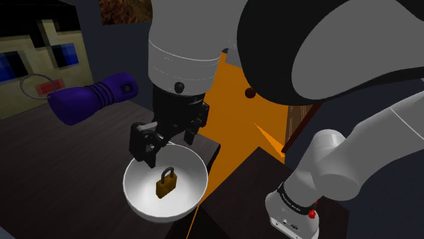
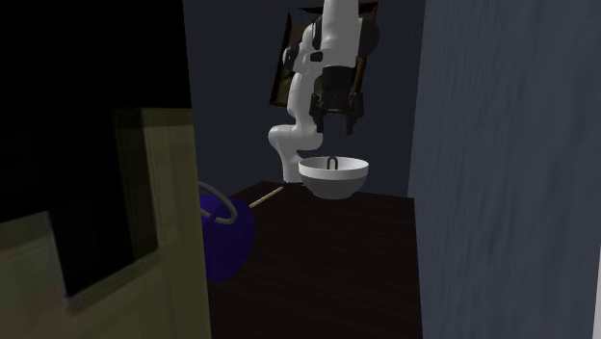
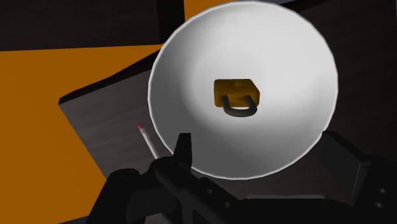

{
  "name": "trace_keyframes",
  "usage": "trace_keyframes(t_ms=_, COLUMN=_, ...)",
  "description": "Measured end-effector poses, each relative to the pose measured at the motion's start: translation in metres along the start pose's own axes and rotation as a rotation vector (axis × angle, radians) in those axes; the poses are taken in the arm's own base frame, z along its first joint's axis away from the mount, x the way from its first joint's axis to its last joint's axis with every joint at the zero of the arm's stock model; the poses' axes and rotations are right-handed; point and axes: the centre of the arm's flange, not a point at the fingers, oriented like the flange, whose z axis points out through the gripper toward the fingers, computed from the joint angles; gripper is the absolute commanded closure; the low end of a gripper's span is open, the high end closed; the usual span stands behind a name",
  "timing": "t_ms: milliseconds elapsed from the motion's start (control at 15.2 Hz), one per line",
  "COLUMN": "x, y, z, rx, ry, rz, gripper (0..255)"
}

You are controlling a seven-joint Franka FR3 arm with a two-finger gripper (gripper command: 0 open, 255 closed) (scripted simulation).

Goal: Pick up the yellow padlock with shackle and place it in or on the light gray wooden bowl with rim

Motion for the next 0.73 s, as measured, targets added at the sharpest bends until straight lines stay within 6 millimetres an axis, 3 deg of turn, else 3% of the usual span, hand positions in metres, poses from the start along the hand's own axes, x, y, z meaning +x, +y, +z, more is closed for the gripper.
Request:
trace_keyframes(t_ms=330, x=0.001, y=0.001, z=-0.045, rx=0.001, ry=0.001, rz=0.0, gripper=0)
trace_keyframes(t_ms=726, x=0.0, y=0.0, z=-0.05, rx=0.0, ry=0.0, rz=0.0, gripper=0)
